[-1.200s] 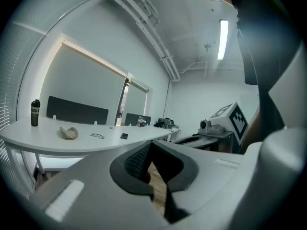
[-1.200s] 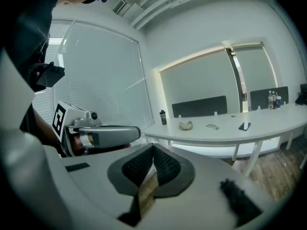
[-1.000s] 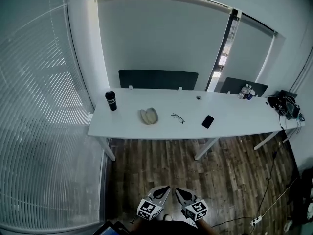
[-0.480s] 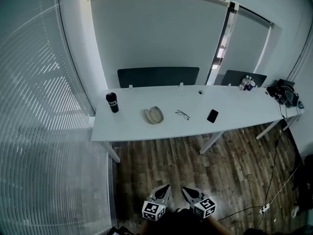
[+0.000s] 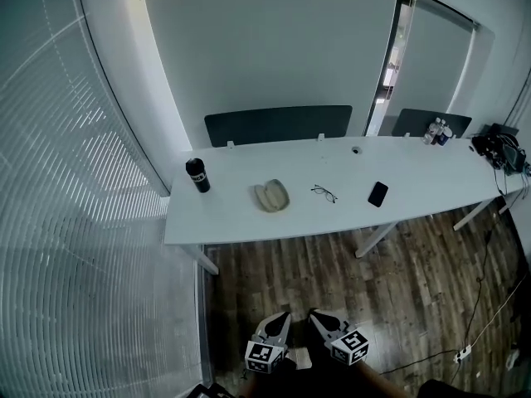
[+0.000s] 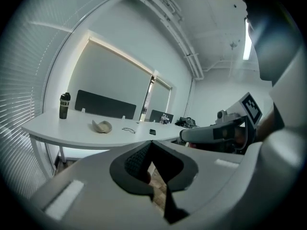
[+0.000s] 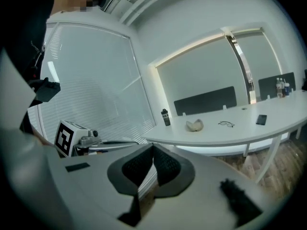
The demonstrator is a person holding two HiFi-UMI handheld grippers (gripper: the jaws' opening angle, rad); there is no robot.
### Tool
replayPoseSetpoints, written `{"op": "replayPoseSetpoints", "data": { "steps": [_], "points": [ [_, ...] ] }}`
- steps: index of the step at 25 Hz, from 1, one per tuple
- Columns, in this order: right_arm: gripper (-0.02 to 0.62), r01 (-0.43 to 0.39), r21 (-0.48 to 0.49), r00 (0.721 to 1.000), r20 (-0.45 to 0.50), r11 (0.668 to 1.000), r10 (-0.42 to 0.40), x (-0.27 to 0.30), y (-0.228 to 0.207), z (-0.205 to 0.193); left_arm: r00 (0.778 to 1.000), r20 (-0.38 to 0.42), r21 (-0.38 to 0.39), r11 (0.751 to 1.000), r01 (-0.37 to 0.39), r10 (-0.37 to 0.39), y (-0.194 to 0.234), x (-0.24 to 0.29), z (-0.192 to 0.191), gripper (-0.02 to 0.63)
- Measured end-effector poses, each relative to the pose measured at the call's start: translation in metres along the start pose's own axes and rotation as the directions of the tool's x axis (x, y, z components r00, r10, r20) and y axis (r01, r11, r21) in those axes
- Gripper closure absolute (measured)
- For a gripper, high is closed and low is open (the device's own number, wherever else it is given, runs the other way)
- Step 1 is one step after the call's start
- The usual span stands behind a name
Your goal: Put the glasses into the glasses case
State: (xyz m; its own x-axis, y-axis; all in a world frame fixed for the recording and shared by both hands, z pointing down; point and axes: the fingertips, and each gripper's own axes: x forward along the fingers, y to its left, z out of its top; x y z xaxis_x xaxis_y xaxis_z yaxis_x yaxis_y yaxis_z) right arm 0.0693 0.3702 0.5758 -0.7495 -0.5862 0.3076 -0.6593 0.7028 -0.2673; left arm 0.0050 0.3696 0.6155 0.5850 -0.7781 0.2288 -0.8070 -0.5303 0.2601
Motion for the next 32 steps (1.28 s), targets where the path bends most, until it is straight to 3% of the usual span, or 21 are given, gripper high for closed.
{"op": "replayPoseSetpoints", "data": {
  "steps": [10, 16, 23, 27, 32],
  "points": [
    [0.588, -0.028, 0.055, 0.997, 0.069, 0.998, 0.024, 0.037, -0.128, 0.06, 0.998, -0.033, 0.044, 0.998, -0.055, 0.056, 0.025, 0.112, 0.042, 0.6],
    [0.588, -0.043, 0.072, 0.996, 0.077, 0.996, 0.037, 0.044, -0.188, 0.079, 0.997, -0.069, 0.092, 0.995, -0.031, 0.037, 0.018, 0.17, 0.072, 0.598],
    [0.588, -0.062, 0.059, 0.997, 0.044, 0.996, 0.059, 0.063, -0.224, 0.089, 0.997, -0.051, 0.067, 0.996, -0.051, 0.054, 0.036, 0.208, 0.093, 0.6],
    [0.588, -0.041, 0.056, 0.999, 0.012, 0.998, 0.04, 0.091, -0.246, 0.094, 0.995, -0.076, 0.113, 0.992, -0.054, 0.062, 0.069, 0.229, 0.086, 0.598],
    [0.588, 0.025, 0.045, 1.0, -0.004, 0.999, -0.025, 0.136, -0.263, 0.11, 0.998, -0.063, 0.089, 0.996, 0.011, -0.006, 0.11, 0.26, 0.099, 0.598]
  ]
}}
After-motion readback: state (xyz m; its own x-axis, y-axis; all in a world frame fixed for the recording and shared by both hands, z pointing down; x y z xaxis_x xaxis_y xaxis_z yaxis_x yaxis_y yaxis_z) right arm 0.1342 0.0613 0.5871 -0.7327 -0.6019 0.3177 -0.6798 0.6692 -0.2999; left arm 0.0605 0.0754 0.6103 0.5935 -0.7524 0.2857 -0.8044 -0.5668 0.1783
